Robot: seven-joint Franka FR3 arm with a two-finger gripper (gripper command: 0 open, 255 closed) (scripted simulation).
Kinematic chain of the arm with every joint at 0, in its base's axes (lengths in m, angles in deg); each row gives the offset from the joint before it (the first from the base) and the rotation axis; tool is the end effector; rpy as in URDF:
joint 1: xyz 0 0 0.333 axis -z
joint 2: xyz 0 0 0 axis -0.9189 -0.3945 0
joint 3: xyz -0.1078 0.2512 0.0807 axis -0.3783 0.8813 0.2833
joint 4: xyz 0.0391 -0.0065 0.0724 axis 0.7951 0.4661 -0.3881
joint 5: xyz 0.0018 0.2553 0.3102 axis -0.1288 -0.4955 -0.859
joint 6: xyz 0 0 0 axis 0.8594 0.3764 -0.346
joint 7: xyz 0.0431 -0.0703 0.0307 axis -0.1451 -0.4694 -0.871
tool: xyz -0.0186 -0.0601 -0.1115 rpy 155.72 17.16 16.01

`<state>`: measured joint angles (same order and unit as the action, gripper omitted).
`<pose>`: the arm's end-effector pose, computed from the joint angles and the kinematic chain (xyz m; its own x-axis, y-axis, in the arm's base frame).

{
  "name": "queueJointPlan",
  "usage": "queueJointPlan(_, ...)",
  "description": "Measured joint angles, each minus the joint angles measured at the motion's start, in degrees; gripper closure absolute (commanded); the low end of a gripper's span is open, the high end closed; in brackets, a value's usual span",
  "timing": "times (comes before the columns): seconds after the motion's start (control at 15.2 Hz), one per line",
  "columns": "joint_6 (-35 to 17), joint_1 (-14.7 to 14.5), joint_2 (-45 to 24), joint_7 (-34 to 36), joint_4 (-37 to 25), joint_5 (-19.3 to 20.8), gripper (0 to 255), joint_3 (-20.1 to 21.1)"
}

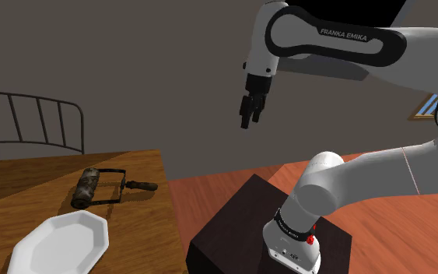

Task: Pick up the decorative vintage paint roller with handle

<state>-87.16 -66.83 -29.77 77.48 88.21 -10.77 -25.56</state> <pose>0.3260 -0.0006 0.5008 0.9836 0.0702 -0.1661 0.0534 -0.9932 -0.1035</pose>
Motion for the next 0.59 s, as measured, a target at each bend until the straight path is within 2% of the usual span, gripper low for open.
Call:
queueJointPlan(0.2,-1.8,-0.2,-0.2,2.2,1.1,-1.1,0,1.6)
queueJointPlan(0.59,-11.4,-1.5,-4.2,13.4,3.9,-6.2,0,9.7)
